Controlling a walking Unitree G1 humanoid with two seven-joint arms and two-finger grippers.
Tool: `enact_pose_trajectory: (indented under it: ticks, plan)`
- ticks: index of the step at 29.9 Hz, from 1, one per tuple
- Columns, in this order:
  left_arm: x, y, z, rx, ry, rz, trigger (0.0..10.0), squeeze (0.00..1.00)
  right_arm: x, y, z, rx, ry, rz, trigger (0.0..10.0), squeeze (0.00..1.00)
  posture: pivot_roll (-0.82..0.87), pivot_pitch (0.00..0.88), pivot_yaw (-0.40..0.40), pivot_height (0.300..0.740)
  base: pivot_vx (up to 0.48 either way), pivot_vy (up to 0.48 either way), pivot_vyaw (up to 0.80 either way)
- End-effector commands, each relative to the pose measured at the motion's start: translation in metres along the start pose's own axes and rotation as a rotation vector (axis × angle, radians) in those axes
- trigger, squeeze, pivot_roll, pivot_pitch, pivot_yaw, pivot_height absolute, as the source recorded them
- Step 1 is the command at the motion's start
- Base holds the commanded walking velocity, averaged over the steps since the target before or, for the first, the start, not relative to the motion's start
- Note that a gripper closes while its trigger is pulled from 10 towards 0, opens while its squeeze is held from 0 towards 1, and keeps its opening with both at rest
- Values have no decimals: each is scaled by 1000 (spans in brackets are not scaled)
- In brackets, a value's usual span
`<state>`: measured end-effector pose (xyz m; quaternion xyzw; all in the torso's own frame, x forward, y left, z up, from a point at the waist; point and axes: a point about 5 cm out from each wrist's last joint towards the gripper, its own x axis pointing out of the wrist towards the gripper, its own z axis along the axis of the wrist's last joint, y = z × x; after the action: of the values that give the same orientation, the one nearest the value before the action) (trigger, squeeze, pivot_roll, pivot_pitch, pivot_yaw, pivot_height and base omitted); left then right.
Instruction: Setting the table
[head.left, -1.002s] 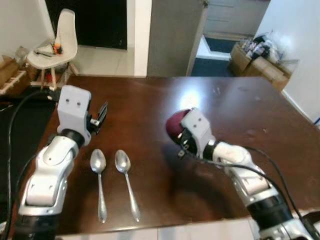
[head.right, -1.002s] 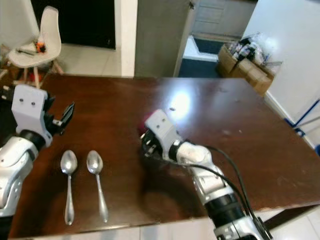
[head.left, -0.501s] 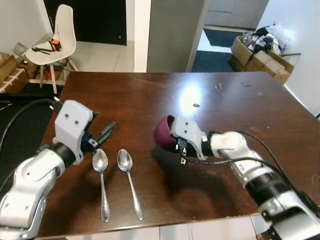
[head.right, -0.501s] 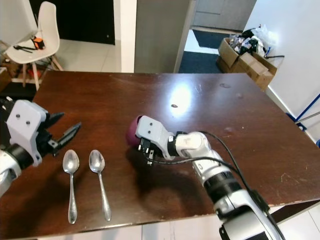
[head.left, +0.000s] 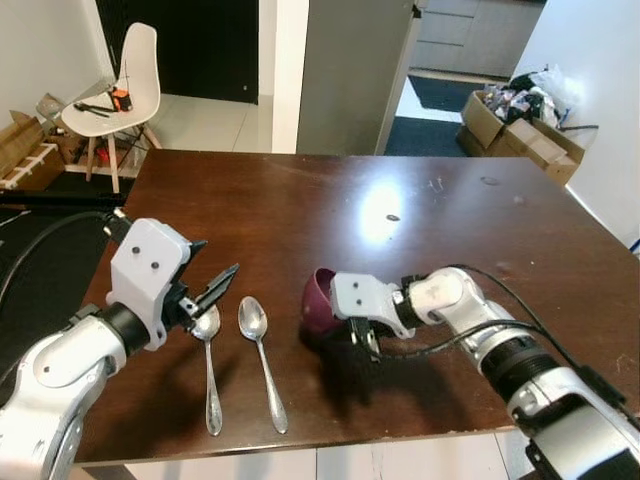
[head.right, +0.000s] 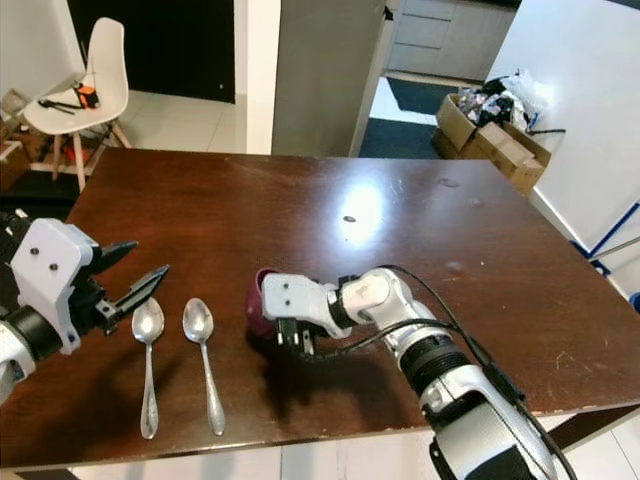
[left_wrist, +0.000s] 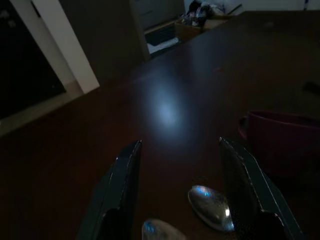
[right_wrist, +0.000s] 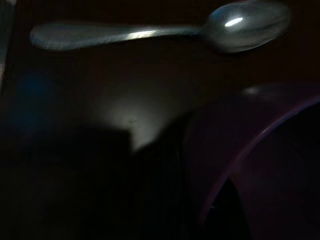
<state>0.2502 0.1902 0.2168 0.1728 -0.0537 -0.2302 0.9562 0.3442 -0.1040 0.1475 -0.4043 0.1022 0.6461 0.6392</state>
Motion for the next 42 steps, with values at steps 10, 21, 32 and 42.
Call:
enact_pose_trajectory:
  ticks: [10,21,32,42]
  plan:
    - [-10,-2,1,0,20,14,10000,0,12,16,6,-210,50,237,10000,0,147,6,-67,740,0,0,0]
    - [-10,-5,0,-11,27,15,10000,0,-12,33,-19,-324,205,413,10000,0,115,11,-63,740,0,0,0]
    - [-3,-8,0,-24,17,2,10000,0,-20,32,-26,-476,334,446,10000,0,98,11,-54,740,0,0,0]
    - [-2,-6,2,-21,13,11,10000,0,-2,15,-21,-615,419,281,10000,0,114,11,-58,740,0,0,0]
